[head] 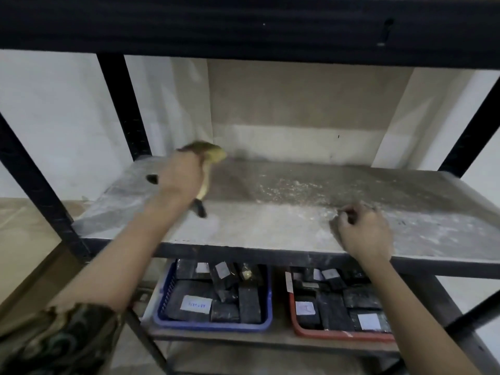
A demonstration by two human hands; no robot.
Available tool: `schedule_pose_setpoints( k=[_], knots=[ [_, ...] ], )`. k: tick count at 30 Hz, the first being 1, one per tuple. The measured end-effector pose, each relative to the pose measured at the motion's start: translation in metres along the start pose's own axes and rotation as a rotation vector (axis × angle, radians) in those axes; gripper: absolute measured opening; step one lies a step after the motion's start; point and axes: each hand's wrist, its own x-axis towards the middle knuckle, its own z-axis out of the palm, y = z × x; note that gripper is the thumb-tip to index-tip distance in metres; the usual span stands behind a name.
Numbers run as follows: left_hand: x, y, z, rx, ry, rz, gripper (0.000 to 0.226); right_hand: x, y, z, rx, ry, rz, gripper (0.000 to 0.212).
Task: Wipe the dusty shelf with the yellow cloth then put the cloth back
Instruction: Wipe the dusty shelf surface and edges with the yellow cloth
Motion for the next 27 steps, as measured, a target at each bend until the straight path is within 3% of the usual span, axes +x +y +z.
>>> schedule_pose_setpoints(
  k=[3,7,10,17,23,27],
  knots=[
    [0.029,-0.049,0.023,0.054,0.009,-0.084,0.04,0.001,0.002,0.001,0.004,-0.001,-0.004,0.021],
    [0.025,-0.071,0.074,-0.029,-0.272,-0.064,0.041,0.004,0.007,0.005,-0.007,-0.003,-0.019,0.02],
    [0.017,-0.07,0.089,-0.005,-0.22,-0.016,0.053,0.006,0.01,0.009,-0.001,0.006,-0.019,0.021],
    [0.063,-0.052,0.096,-0.141,-0.13,-0.174,0.04,0.006,0.008,0.01,-0.028,0.029,-0.052,0.02],
    [0.094,0.026,0.121,-0.245,-0.188,0.069,0.036,0.011,0.012,0.013,-0.067,0.035,-0.041,0.019],
    [0.075,0.077,0.128,-0.163,-0.205,0.233,0.036,0.013,0.011,0.011,-0.069,0.008,-0.017,0.021]
  ],
)
